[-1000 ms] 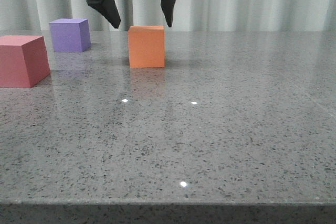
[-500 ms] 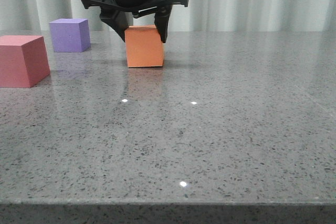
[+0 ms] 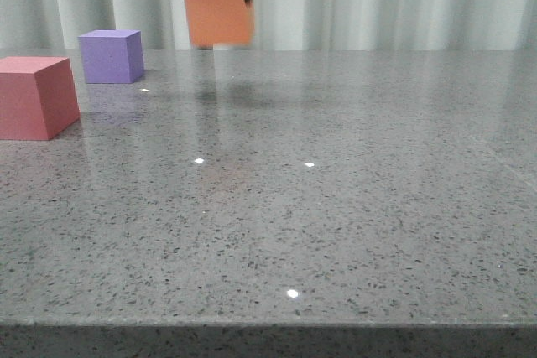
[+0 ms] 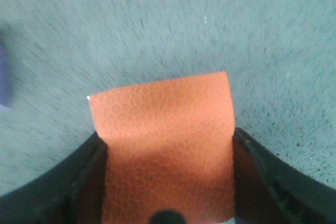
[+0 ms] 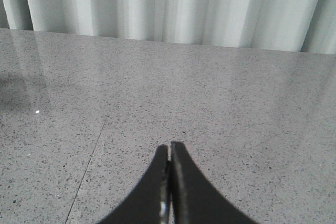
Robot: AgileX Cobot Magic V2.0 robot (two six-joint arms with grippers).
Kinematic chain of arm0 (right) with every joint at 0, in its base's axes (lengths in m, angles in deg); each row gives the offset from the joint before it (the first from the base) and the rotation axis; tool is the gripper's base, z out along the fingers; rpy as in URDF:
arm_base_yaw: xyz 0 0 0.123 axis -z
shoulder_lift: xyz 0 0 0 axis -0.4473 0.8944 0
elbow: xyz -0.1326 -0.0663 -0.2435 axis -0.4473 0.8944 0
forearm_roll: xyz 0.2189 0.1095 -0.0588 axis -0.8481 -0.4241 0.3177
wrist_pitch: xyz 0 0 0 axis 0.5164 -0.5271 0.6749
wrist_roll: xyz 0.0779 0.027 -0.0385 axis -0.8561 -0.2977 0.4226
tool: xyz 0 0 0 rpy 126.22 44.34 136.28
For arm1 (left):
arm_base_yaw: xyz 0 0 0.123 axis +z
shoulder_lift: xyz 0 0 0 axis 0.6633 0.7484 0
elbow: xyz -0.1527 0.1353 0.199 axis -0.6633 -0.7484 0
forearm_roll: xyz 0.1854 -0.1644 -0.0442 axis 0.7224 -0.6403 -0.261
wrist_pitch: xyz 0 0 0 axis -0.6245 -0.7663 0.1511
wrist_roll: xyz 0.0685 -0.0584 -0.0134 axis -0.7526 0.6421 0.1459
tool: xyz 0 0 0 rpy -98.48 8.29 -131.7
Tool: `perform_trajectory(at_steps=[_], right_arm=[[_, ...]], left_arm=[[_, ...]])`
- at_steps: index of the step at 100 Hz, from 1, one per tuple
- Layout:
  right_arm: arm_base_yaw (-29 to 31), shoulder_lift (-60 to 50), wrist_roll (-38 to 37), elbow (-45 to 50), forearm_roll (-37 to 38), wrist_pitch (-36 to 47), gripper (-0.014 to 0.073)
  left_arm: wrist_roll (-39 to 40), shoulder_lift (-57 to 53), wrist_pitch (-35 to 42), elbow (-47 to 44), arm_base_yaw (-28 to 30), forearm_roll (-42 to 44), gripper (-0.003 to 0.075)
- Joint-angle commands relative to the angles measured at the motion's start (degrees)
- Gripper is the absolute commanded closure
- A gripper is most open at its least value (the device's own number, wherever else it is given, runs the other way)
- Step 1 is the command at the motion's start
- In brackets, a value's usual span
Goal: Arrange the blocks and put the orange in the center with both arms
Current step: 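Lift the orange cube with the left gripper toward the purple cube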
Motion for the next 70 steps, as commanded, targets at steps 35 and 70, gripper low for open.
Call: perform_trajectory(at_steps=[35,70], right_arm=[[0.23,0.40,0.33,-1.38,0.91,4.74,0.0662],[0.23,0.40,0.33,-1.38,0.91,4.74,0.0662]], left_arm=[[-4.11,-15.77,4.73,-11.34,9.06,3.94,0.0555],[-13.15,-16.99,10.17,-16.40,18.23,-6.05,0.0555]])
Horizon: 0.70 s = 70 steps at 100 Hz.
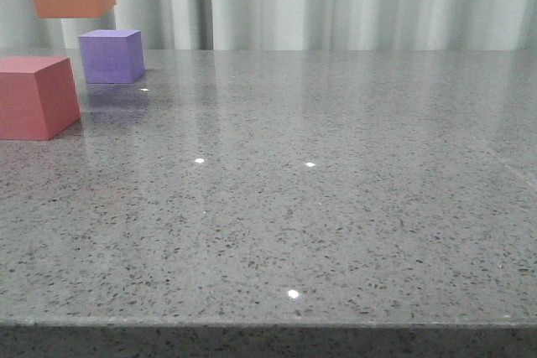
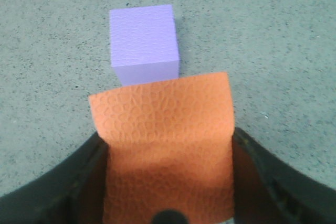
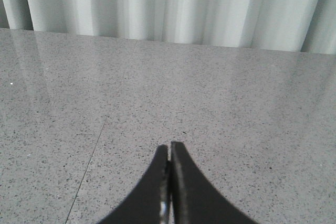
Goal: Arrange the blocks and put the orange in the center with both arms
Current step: 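Lift the orange cube with the left gripper toward the purple cube, then lower the orange cube between the pink and purple cubes, release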
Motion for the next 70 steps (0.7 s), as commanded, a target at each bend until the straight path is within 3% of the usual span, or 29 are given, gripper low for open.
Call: perform_trajectory(at_steps=[1,20,70], right_arm=[[0.23,0.40,0.33,-1.38,0.91,4.74,0.0662],[0.23,0.40,0.33,-1.38,0.91,4.69,0.0662],[0.23,0.40,0.33,-1.38,0.91,4.67,0.0662]], left_arm=[[-1.37,-2.92,4.25,1.15,1.49,-0.93,0.0555],[-5.22,-2.65,4.67,1.15,2.34,-1.16,0.0555],[-5.22,1.44,7.71,-1.72,2.34,-1.26,0.0555]])
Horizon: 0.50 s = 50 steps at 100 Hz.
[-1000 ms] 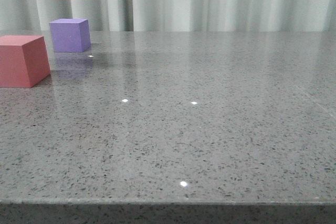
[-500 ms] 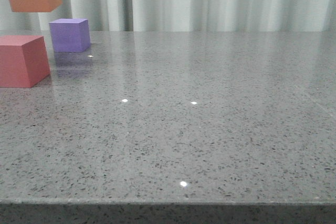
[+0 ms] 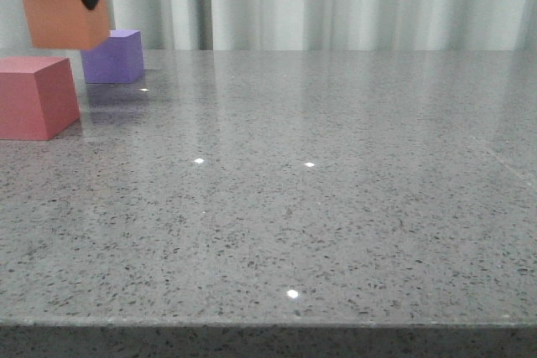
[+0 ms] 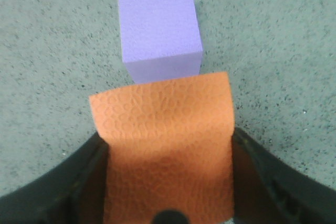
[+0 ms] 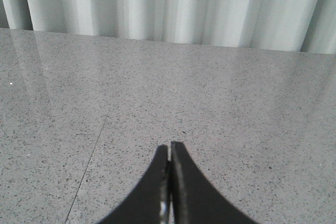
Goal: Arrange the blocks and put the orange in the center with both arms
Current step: 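Lower the orange cube between the pink and purple cubes, release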
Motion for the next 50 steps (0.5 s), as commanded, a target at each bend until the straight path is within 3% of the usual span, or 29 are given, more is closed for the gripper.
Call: perform_trajectory(at_steps=[1,50], right_arm=[[0.23,0.40,0.33,-1.38,0.91,4.67,0.0662],[0.23,0.40,0.33,-1.38,0.91,4.72,0.0662]], left_arm=[[0.06,-2.27,4.86,-0.14,0.07,-0.06,0.0555],[0.06,-1.22,10.58,-5.62,0.07,0.05,0.0555]])
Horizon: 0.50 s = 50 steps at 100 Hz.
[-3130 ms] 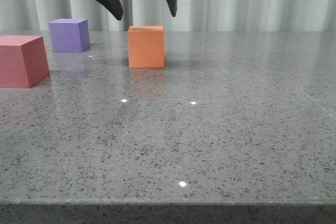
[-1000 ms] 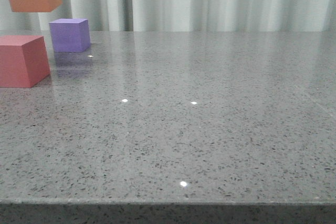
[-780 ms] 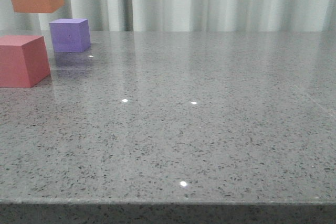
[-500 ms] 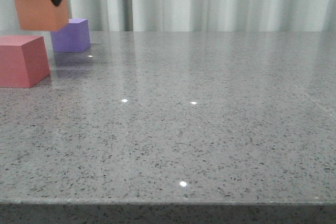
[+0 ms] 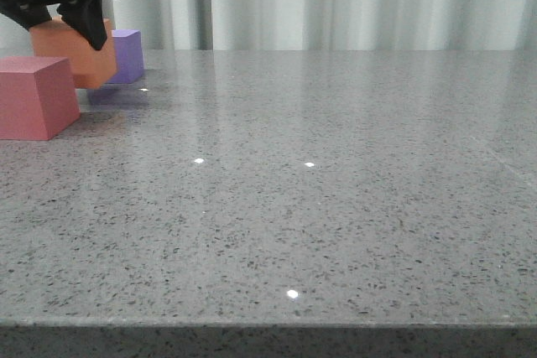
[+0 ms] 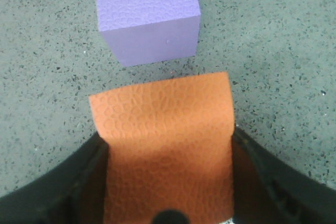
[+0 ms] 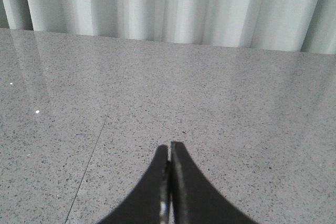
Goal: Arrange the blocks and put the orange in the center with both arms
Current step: 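Lower the orange cube between the pink and purple cubes, release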
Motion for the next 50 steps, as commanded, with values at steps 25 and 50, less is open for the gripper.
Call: perform_trajectory(at_steps=[25,50], right_arm=[[0.23,0.40,0.33,-1.38,0.91,4.72,0.0662],[0.23,0.40,0.33,-1.38,0.91,4.72,0.0662]], left_arm=[[0.06,-0.72,3.44,1.23,0.20,0.16,0.0554],[0.06,0.90,2.66,1.23,0.64,0.01,0.0478]])
